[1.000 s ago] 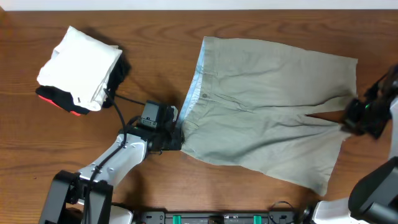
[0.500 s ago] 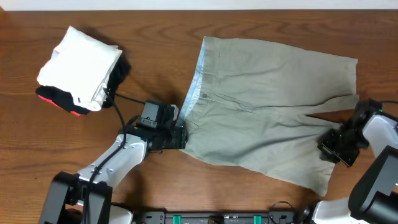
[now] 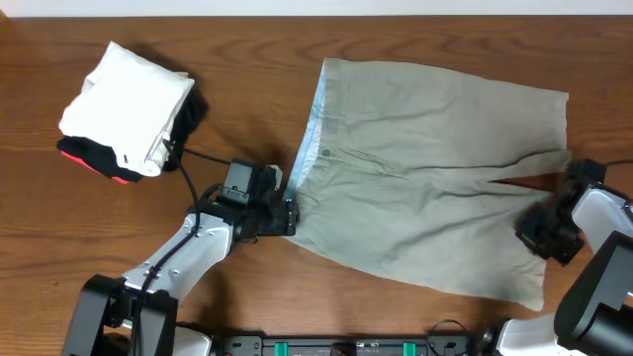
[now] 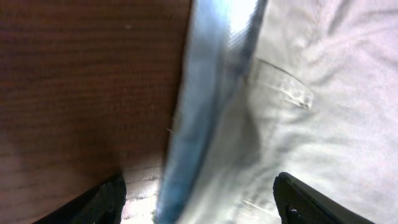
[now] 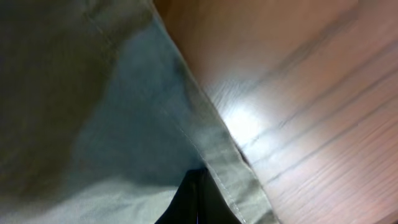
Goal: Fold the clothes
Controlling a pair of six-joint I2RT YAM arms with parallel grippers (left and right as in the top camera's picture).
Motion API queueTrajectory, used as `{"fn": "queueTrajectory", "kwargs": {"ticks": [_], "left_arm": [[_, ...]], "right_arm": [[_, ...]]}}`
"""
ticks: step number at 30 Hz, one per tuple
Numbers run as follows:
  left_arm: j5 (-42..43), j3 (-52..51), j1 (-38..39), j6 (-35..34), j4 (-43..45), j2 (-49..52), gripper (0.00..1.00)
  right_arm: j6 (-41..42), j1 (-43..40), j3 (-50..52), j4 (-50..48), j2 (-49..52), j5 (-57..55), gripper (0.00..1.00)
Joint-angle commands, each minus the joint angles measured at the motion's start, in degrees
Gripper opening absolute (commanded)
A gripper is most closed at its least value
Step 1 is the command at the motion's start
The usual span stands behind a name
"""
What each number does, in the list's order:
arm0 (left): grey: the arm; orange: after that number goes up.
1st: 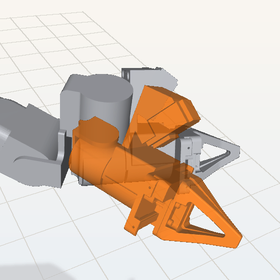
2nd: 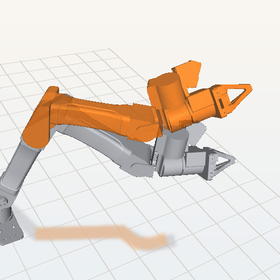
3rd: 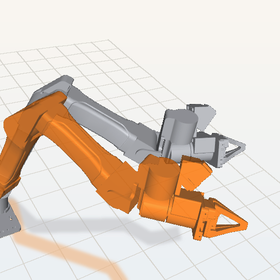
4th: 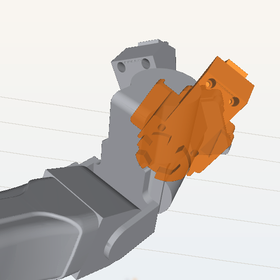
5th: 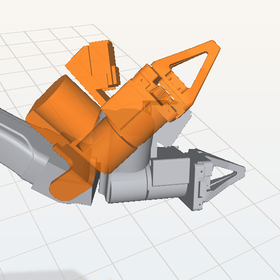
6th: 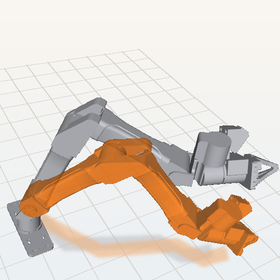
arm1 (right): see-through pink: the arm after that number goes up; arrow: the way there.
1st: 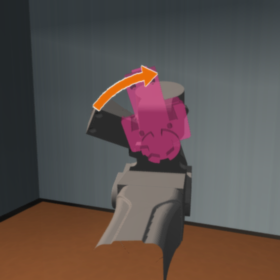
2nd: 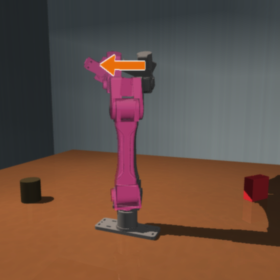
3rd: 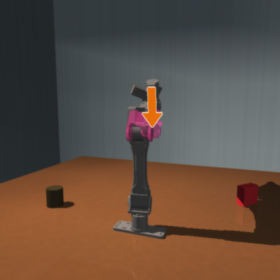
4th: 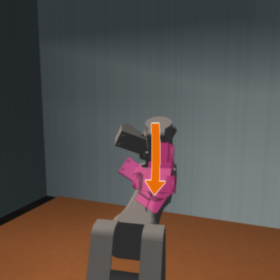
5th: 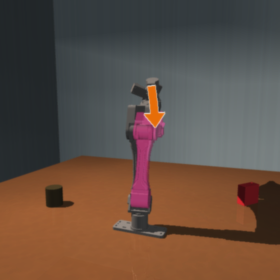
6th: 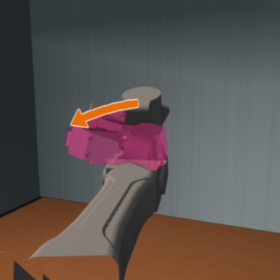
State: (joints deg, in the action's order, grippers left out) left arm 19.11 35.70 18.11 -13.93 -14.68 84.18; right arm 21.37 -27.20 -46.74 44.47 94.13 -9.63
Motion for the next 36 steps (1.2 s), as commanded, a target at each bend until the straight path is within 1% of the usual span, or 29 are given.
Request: {"fn": "queueTrajectory", "kwargs": {"ticks": [1, 6, 8, 12, 13, 14, 16, 18, 20, 21, 22, 23, 24, 25, 27, 28, 29, 31, 36], "left_arm": [[-0.7, -0.1, -0.2, -0.1, 1.4, -1.6, 0.79], [-0.8, 0.1, -0.2, -0.1, 4.3, -2.9, 0.78], [-0.7, 0.7, -0.2, -0.1, 5.5, -3.4, 0.78], [-0.7, 2.5, -0.2, -0.1, 8.6, -4.3, 0.78], [-0.7, 2.9, -0.2, -0.1, 9.3, -4.5, 0.78], [-0.7, 3.4, -0.2, -0.1, 10.1, -4.5, 0.78], [-0.7, 4.4, -0.2, -0.1, 11.4, -4.5, 0.79], [-0.7, 5.1, -0.2, -0.1, 12.5, -4.5, 0.77], [-0.6, 5.9, -0.2, 0.3, 13.6, -4.5, 0.77], [0.0, 6.3, -0.2, 0.9, 14.1, -4.5, 0.74], [1.0, 6.7, -0.2, 1.4, 14.8, -4.5, 0.72], [1.8, 7.0, -0.2, 1.4, 15.3, -4.4, 0.69], [3.0, 7.5, -0.2, 1.4, 15.7, -4.2, 0.67], [4.1, 8.4, -0.1, 1.4, 15.6, -3.8, 0.66], [6.1, 10.6, 0.1, 1.4, 14.9, -2.4, 0.66], [6.8, 11.9, 0.4, 1.4, 14.4, -1.5, 0.66], [7.2, 13.2, 0.7, 1.7, 13.7, -0.5, 0.66], [7.5, 16.3, 1.5, 2.9, 11.2, 2.0, 0.66], [7.4, 25.3, 3.8, 9.7, 3.3, 10.6, 0.66]], "right_arm": [[0.3, -1.4, 0.5, -3.4, 1.5, -5.4, 0.01], [-1.3, -2.7, -1.4, -6.6, 1.5, -5.4, 0.01], [-1.3, -2.9, -3.5, -6.1, 1.5, -4.3, 0.01], [-5.5, -2.8, -10.9, -3.3, 1.4, 6.1, 0.01], [-6.3, -2.8, -13.5, -1.2, 1.4, 9.1, 0.07], [-6.7, -2.8, -16.3, 1.3, 1.4, 11.7, 0.18], [-7.4, -2.6, -21.5, 6.1, 1.4, 16.0, 0.25], [-10.3, -2.1, -25.8, 10.6, 1.4, 19.0, 0.3], [-11.9, -1.5, -29.2, 15.4, 1.4, 19.3, 0.34], [-12.8, -1.4, -30.6, 17.7, 1.4, 19.2, 0.39], [-13.2, -1.3, -31.6, 19.6, 1.4, 18.9, 0.48], [-13.3, -1.3, -32.1, 20.6, 1.4, 18.9, 0.61], [-13.3, -1.3, -32.1, 20.8, 1.4, 18.9, 0.67], [-13.3, -1.4, -32.1, 20.8, 1.4, 18.8, 0.71], [-13.3, -1.7, -32.1, 20.7, 1.4, 18.4, 0.86], [-13.3, -1.7, -32.1, 20.7, 1.4, 18.4, 0.96], [-13.3, -1.8, -32.1, 20.8, 1.4, 18.4, 0.99], [-13.3, -1.9, -32.1, 20.7, 1.4, 18.4, 0.99], [-13.3, -1.9, -32.1, 20.7, 1.4, 18.4, 0.99]]}}
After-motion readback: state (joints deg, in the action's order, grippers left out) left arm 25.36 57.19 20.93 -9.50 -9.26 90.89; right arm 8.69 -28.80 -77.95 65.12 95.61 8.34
